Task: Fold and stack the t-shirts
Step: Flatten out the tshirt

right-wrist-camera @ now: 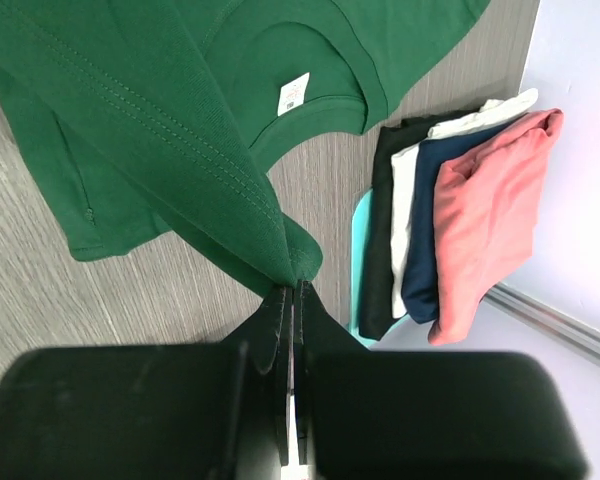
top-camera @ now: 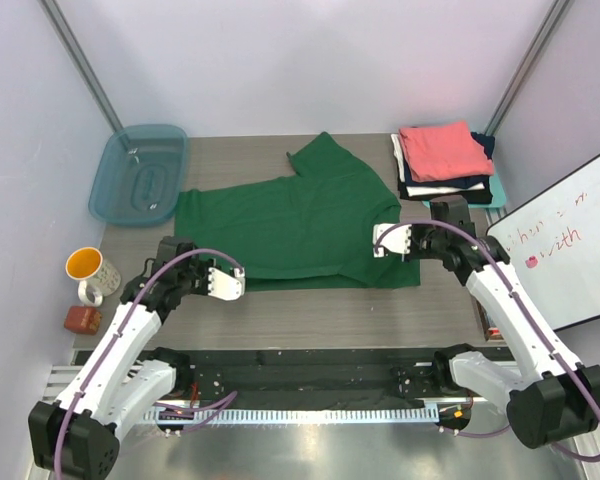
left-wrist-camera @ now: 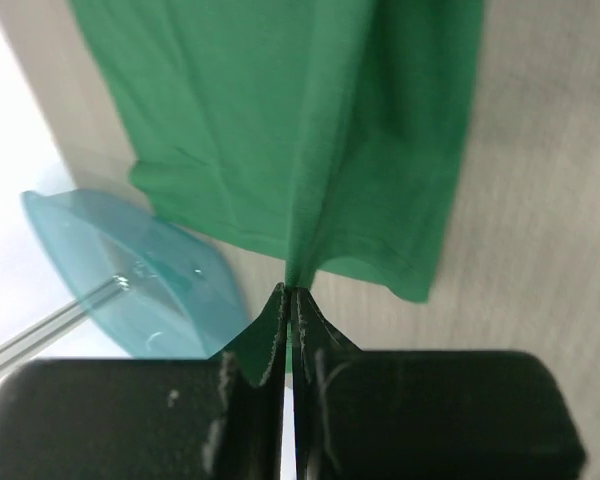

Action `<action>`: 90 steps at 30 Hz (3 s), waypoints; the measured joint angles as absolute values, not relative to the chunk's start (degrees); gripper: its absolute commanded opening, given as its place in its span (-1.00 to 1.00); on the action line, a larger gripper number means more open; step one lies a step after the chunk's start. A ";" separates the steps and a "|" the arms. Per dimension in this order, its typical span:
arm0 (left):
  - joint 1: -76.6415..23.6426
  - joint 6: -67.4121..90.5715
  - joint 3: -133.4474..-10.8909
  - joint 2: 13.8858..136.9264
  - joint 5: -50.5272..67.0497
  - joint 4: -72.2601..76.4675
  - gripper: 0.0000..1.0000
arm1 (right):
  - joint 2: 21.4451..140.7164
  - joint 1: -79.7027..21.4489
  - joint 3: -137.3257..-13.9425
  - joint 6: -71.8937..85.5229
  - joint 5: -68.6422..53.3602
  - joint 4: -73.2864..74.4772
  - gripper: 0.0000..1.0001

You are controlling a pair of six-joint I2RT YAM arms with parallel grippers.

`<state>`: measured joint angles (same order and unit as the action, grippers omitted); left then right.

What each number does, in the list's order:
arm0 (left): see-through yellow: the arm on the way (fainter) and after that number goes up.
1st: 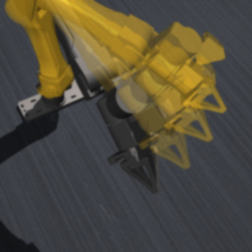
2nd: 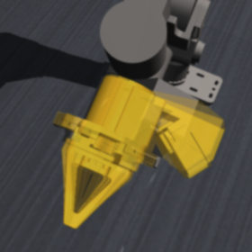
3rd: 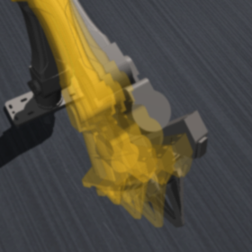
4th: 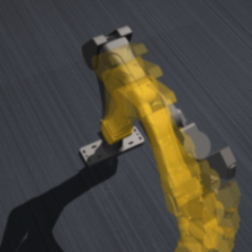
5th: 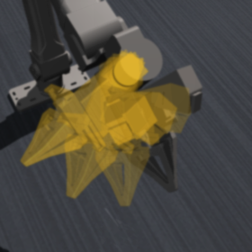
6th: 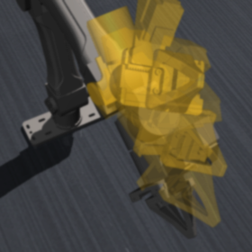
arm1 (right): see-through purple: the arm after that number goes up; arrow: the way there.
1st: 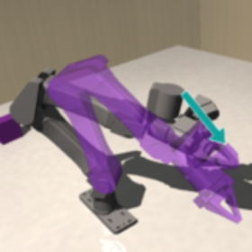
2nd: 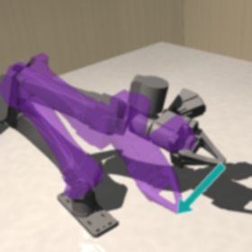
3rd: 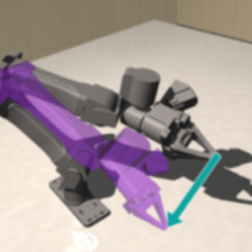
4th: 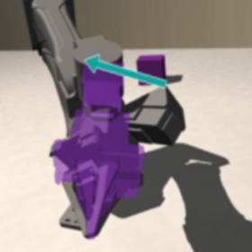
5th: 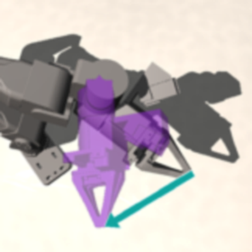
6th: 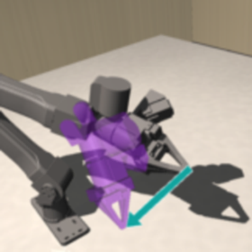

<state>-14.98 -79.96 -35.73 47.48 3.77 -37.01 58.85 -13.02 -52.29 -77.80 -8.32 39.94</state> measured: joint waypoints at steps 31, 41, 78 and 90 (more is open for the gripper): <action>-14.96 -78.04 -46.37 60.36 -7.01 -36.36 -1.00 | 75.37 -13.02 -49.25 -77.87 -5.96 3.53 -0.98; -14.98 -78.39 -45.95 65.39 -8.80 -35.11 -0.99 | 77.62 -13.02 -49.25 -77.69 -6.33 -0.12 -0.98; -21.41 -78.19 -129.99 115.87 -22.79 10.11 -0.99 | 129.56 -8.43 -136.99 -81.41 5.78 -21.17 -0.98; -22.35 -76.27 -58.89 73.36 -20.60 29.61 -1.00 | 67.13 -8.78 -67.90 -76.07 -9.06 -15.97 -0.98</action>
